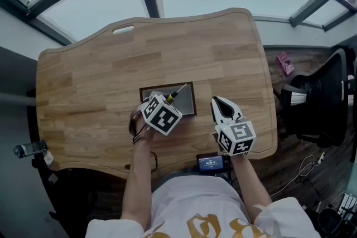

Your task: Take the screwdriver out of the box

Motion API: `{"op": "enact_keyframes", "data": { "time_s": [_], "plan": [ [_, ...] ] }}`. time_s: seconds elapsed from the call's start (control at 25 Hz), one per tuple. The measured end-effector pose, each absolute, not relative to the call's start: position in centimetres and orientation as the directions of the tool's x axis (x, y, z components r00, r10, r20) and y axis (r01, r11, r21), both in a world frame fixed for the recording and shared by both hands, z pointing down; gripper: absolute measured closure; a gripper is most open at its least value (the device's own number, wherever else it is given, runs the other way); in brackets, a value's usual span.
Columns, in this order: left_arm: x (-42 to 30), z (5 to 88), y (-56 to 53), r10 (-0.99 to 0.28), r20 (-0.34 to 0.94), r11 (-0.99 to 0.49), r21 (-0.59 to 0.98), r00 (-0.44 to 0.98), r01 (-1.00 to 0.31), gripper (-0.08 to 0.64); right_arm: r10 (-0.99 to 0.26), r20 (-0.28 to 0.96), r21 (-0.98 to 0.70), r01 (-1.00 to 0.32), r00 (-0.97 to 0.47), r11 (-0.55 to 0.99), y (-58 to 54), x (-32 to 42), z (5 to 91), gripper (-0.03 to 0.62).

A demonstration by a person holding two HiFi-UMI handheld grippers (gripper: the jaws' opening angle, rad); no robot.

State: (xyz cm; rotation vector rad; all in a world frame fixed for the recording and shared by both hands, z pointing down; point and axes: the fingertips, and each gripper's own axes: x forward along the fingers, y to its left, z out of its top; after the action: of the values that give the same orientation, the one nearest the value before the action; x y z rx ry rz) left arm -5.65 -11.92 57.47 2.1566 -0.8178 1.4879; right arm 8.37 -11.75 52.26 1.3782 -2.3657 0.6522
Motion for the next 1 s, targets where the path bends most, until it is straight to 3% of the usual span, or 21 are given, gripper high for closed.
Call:
{"op": "enact_keyframes", "data": {
  "time_s": [0.44, 1.0],
  "plan": [
    [-6.6, 54.4, -11.5, -0.363, 0.855, -0.661, 0.044, 0.37, -0.749, 0.482, -0.739, 0.472, -0.192, -0.874, -0.481, 0.446, -10.9, 7.8, 50.7, 0.56],
    [-9.9, 49.3, -10.3, -0.555, 0.733, -0.537, 0.047, 0.394, -0.842, 0.482, -0.751, 0.443, -0.169, -0.868, -0.49, 0.467, -9.6, 6.3, 48.9, 0.56]
  ]
}}
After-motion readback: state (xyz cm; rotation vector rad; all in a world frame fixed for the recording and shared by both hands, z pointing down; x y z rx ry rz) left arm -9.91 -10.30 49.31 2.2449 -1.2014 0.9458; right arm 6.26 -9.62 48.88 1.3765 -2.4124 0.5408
